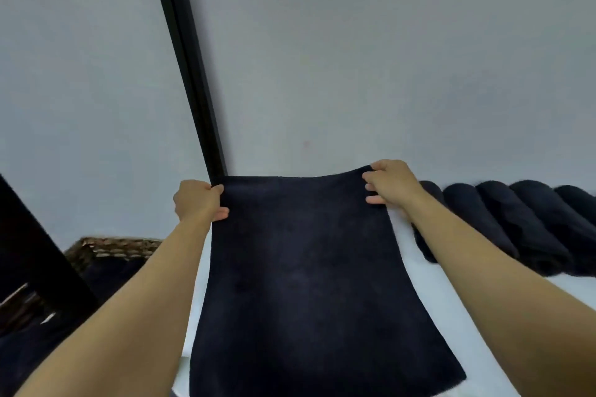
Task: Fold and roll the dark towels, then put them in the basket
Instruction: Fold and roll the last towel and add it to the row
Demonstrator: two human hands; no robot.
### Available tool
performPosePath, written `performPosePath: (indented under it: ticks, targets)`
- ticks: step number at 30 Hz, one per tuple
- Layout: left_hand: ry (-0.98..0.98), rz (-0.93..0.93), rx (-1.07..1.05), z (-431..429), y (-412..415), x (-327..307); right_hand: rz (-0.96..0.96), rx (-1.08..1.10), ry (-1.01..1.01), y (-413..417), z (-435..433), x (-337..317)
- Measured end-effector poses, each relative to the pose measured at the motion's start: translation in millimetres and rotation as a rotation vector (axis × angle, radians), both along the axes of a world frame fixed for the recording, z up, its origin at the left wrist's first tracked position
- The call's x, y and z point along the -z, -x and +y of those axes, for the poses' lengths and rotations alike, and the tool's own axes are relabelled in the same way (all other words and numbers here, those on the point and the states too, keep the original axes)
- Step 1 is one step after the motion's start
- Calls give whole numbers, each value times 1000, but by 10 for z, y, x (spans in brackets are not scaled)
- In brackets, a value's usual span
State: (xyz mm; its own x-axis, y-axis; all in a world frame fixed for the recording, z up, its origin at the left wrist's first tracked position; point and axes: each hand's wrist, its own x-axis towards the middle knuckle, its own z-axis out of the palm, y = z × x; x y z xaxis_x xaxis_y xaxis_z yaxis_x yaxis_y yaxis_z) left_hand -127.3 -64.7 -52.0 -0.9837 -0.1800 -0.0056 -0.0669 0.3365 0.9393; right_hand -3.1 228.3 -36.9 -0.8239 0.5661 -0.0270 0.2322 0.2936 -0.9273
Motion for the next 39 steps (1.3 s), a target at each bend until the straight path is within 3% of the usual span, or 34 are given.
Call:
performPosePath:
  ticks: [4, 7, 11, 16, 21, 24, 27, 30, 35, 39]
  targets:
    - [287, -79, 5, 120, 307, 614, -309, -214, -340, 385, 9, 742]
    - [426, -34, 28, 177, 464, 752, -346, -234, -547, 498, 7, 977]
    - [479, 7, 62, 175, 572, 768, -386, -264, -642, 557, 15, 1012]
    - [614, 148, 262, 145, 238, 763, -301, -307, -653, 254, -68, 1041]
    - [684, 477, 676, -152, -799, 889, -127, -403, -767, -523, -334, 1113]
    - [869, 646, 843, -454, -1313, 1068, -43, -398, -810, -1040, -505, 1135]
    - [1064, 776, 877, -690, -1605, 1203, -24, -402, -819, -1508, -633, 1065]
    - [1225, 790, 826, -831, -1776, 1344, -156, -557, -874, -1863, -711, 1014]
    - [1261, 672, 671, -736, -1934, 1383, -317, -631, -1381, -2041, -705, 1115]
    - [1165, 752, 696, -423, -2153, 1287, -230, -602, -1456, -2020, -768, 985]
